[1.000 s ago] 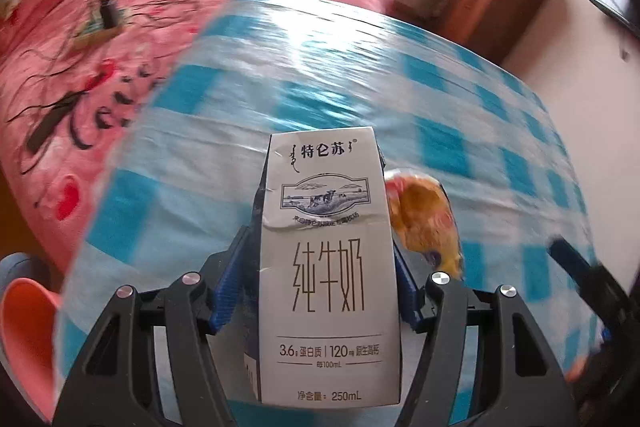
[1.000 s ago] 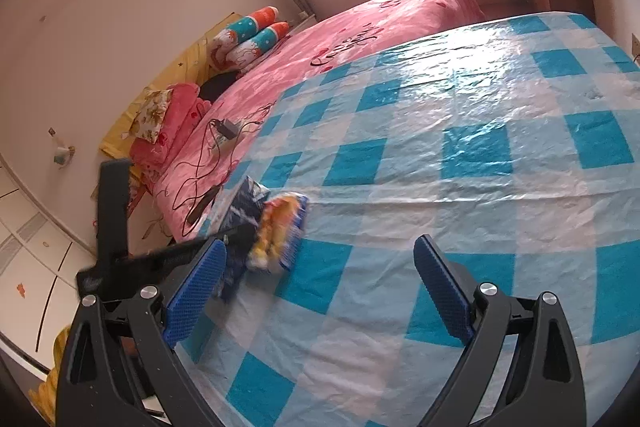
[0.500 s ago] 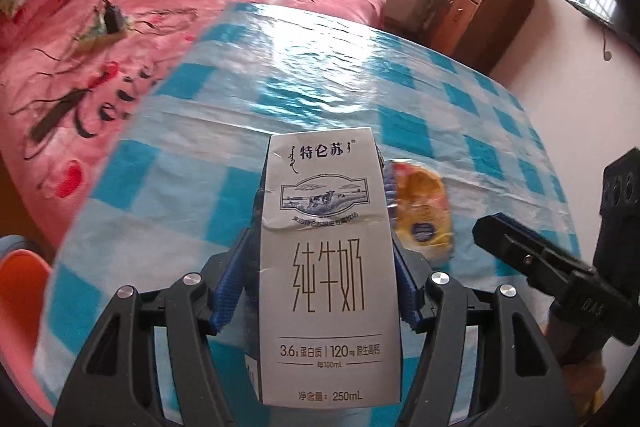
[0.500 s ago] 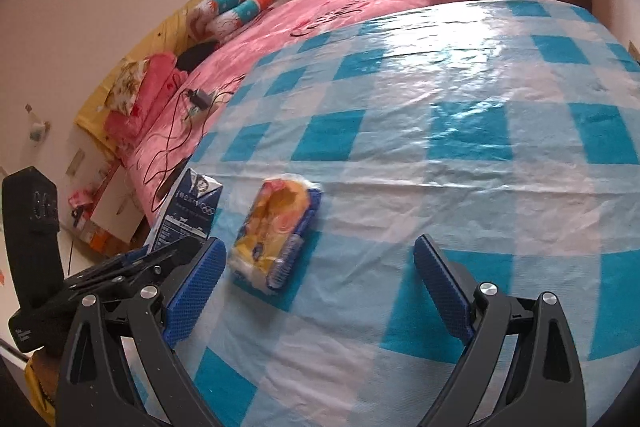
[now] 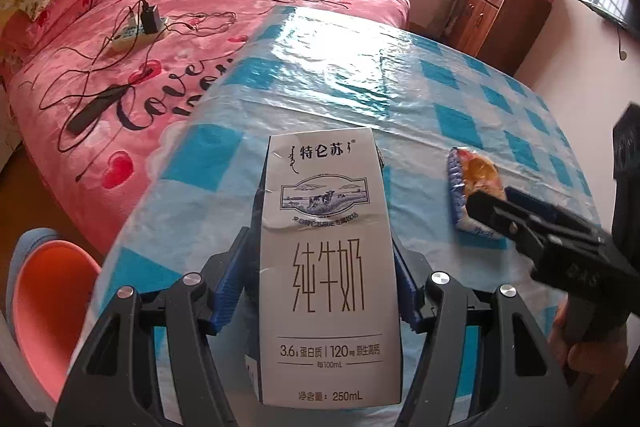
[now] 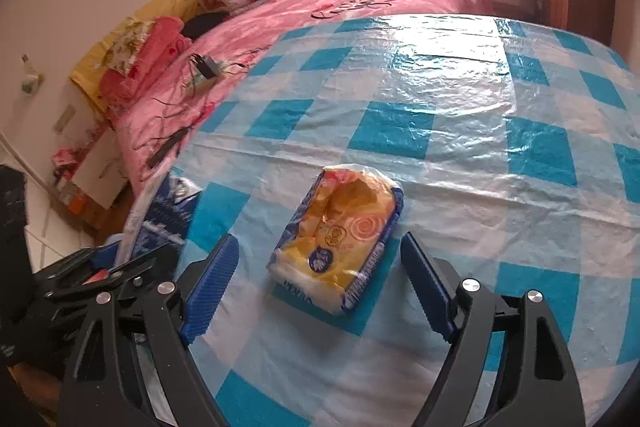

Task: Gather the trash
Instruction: 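Grasp the white milk carton with the left tool while the right tool grasps the yellow snack bag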

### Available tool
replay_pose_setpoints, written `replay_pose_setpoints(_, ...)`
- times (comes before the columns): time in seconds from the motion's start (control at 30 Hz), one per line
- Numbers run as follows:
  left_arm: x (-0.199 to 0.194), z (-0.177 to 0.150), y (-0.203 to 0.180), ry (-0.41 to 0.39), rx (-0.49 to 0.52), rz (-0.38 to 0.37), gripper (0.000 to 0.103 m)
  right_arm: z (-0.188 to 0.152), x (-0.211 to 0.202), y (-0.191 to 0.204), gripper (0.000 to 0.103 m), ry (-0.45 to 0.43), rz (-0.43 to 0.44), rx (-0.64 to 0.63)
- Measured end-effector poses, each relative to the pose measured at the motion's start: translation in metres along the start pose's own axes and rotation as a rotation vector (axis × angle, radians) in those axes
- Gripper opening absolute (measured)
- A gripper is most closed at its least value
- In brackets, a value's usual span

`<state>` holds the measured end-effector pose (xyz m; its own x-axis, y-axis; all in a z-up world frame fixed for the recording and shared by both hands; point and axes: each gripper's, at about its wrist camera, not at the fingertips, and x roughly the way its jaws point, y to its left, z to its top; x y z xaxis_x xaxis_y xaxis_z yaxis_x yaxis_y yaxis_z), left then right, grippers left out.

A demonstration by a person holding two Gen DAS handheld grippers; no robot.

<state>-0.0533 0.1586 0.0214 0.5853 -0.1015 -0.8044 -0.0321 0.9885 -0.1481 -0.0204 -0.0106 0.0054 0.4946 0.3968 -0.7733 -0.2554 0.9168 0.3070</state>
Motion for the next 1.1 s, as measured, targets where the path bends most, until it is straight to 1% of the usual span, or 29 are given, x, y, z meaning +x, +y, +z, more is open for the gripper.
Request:
replay_pose_setpoints(0.07, -0.001, -0.001, 0.006, -0.004, 0.001, -0.002, 0.064, 0.003, 0.006, 0.006, 0.082, 0.002, -0.033, -0.011)
replay_pose_setpoints(0.1, -0.002, -0.002, 0.009, -0.007, 0.001, -0.006, 0.064, 0.004, 0.009, 0.01, 0.081, 0.003, -0.068, -0.028)
replay_pose_setpoints(0.13, -0.002, -0.002, 0.011, -0.008, 0.0, -0.009, 0.064, 0.004, 0.011, 0.01, 0.076, 0.003, -0.099, -0.044)
replay_pose_setpoints(0.2, -0.004, -0.004, 0.014, -0.012, 0.003, -0.013, 0.064, 0.005, 0.016, 0.016, 0.069, -0.001, -0.168, -0.077)
replay_pose_setpoints(0.33, -0.005, -0.007, 0.02, -0.013, 0.01, -0.029, 0.064, 0.006, 0.027, 0.02, 0.067, -0.005, -0.237, -0.126)
replay_pose_setpoints(0.4, -0.005, -0.009, 0.022, -0.013, 0.007, -0.036, 0.064, 0.007, 0.03, 0.022, 0.064, -0.001, -0.252, -0.143)
replay_pose_setpoints(0.47, -0.005, -0.011, 0.023, -0.01, 0.003, -0.047, 0.064, 0.007, 0.031, 0.023, 0.06, 0.002, -0.25, -0.174)
replay_pose_setpoints(0.53, -0.006, -0.012, 0.025, -0.012, 0.001, -0.054, 0.064, 0.008, 0.033, 0.025, 0.053, 0.002, -0.237, -0.19)
replay_pose_setpoints(0.67, -0.009, -0.015, 0.029, -0.017, -0.009, -0.065, 0.064, 0.005, 0.031, 0.027, 0.043, 0.0, -0.219, -0.205)
replay_pose_setpoints(0.73, -0.011, -0.015, 0.033, -0.024, -0.013, -0.065, 0.064, 0.003, 0.028, 0.028, 0.035, 0.0, -0.203, -0.202)
replay_pose_setpoints(0.87, -0.016, -0.016, 0.043, -0.031, -0.028, -0.062, 0.064, -0.001, 0.024, 0.028, 0.031, 0.0, -0.174, -0.182)
replay_pose_setpoints(0.97, -0.02, -0.019, 0.05, -0.037, -0.036, -0.055, 0.064, -0.003, 0.021, 0.027, 0.028, 0.0, -0.129, -0.147)
replay_pose_setpoints(1.1, -0.027, -0.022, 0.061, -0.049, -0.049, -0.045, 0.064, -0.008, 0.017, 0.033, 0.024, -0.012, -0.109, -0.144)
